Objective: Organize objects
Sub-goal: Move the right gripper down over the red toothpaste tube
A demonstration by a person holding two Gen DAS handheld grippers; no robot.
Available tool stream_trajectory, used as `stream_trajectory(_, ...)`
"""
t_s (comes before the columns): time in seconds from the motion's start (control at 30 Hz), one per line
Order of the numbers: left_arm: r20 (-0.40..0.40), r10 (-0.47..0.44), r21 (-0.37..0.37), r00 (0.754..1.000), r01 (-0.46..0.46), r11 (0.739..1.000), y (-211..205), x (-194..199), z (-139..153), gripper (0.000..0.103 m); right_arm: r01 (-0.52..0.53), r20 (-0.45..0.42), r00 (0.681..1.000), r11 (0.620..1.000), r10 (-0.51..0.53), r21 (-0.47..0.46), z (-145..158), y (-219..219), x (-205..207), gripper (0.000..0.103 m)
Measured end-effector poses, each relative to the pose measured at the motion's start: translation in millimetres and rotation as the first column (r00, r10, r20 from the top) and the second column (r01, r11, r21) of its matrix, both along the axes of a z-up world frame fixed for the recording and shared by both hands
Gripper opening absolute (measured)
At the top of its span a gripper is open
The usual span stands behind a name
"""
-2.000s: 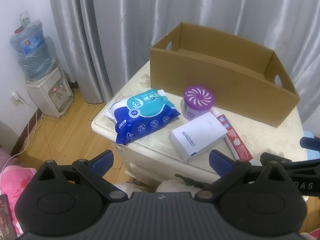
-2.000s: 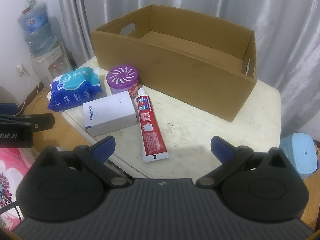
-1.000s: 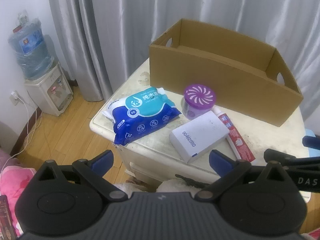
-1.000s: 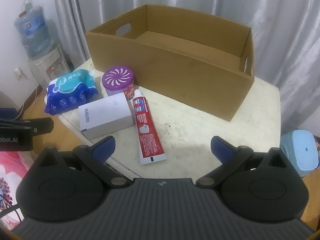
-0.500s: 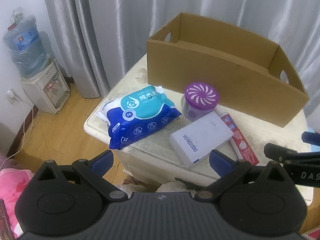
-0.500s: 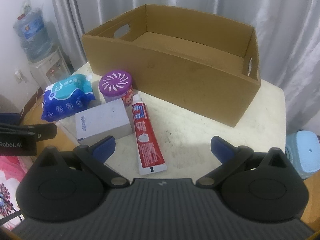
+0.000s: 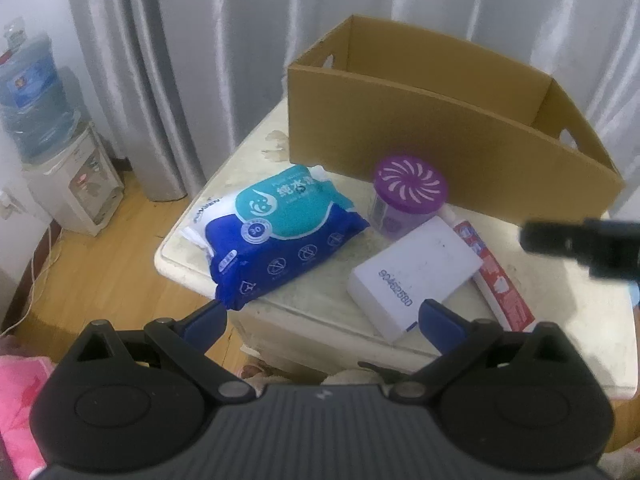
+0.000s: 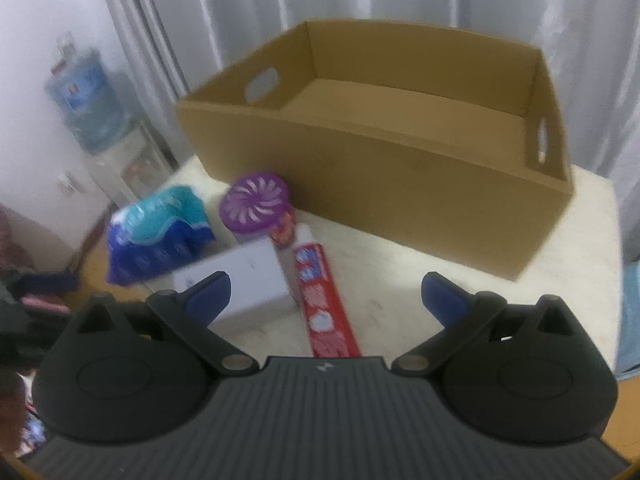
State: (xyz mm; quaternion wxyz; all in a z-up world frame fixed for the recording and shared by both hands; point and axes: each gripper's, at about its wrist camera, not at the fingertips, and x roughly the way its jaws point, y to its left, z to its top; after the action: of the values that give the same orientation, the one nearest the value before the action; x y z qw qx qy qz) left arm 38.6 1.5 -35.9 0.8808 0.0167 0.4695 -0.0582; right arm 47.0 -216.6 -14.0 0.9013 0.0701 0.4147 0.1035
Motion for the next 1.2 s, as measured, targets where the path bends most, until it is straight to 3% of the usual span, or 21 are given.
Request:
stream_trajectory(0.37,-0.009,-0.113,-0.013,0.994,0.113,0.994,-18,8,-17,0.100,-0.135,-0.003,0.991,0.982,0.136,0.133,-9,30,25,0.100)
stream_trajectory(0.6,-0.021,-0.145,-0.030,0.989,0.144,0.989,-27,14,-25,0.092,-0.166,-0.042,0.984,0.973,0.175,0.158,-19,36,37,0.079)
stream_trajectory(0.83,-0.022,-0.170,-0.048,0.985,0.169,0.984,-35,10,-22,0.077,-0.126,-0.054,0.989,0.982,0.134,0.144,-16,17,31,0.067)
stream_trajectory(1.2,-0.020,-0.160,-0.082,0.987,0.157,0.984,-48,-14,-10,0.064,-0.079,-0.139,0.986,0.994,0.089,0.072,-35,-26,4,0.045)
